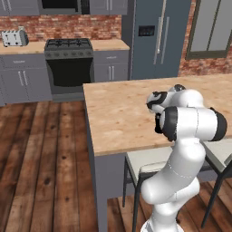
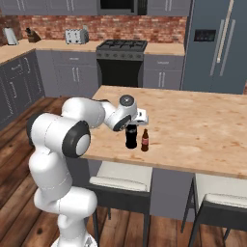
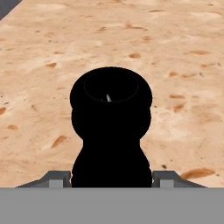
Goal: Place the large bottle from the dining counter next to the other large bottle outside the sink, and place the small bottle from the dining counter next to the other small bottle inside the sink.
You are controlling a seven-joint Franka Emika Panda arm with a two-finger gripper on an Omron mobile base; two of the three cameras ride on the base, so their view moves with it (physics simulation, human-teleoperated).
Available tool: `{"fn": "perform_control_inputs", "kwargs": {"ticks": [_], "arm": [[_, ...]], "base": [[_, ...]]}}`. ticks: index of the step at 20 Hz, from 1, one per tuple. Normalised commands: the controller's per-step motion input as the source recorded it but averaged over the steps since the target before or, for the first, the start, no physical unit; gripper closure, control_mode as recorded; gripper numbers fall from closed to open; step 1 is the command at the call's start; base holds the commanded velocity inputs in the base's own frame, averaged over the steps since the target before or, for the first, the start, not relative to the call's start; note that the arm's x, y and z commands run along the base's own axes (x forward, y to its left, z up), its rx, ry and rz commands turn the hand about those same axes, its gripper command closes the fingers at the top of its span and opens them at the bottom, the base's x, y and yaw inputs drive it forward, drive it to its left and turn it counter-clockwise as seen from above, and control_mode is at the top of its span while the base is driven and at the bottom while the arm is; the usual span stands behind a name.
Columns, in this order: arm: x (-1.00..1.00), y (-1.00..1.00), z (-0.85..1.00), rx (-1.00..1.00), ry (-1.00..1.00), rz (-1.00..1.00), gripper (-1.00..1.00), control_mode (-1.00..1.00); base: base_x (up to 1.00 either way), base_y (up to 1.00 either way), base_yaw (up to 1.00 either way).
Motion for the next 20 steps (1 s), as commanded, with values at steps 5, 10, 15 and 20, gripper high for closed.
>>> {"fn": "perform_control_inputs", "kwargs": {"ticks": [5, 10, 15, 20], "arm": [[-0.07, 0.0, 0.0, 0.0, -0.03, 0.0, 1.0, -1.0], [-0.2, 0.0, 0.05, 0.02, -0.08, 0.0, 1.0, -1.0], [-0.1, 0.0, 0.06, 0.03, -0.05, 0.0, 1.0, -1.0], [-0.01, 0.0, 0.05, 0.03, -0.03, 0.0, 1.0, -1.0]], "base": [[0.0, 0.0, 0.0], [0.0, 0.0, 0.0], [0.0, 0.0, 0.0], [0.0, 0.0, 0.0]]}}
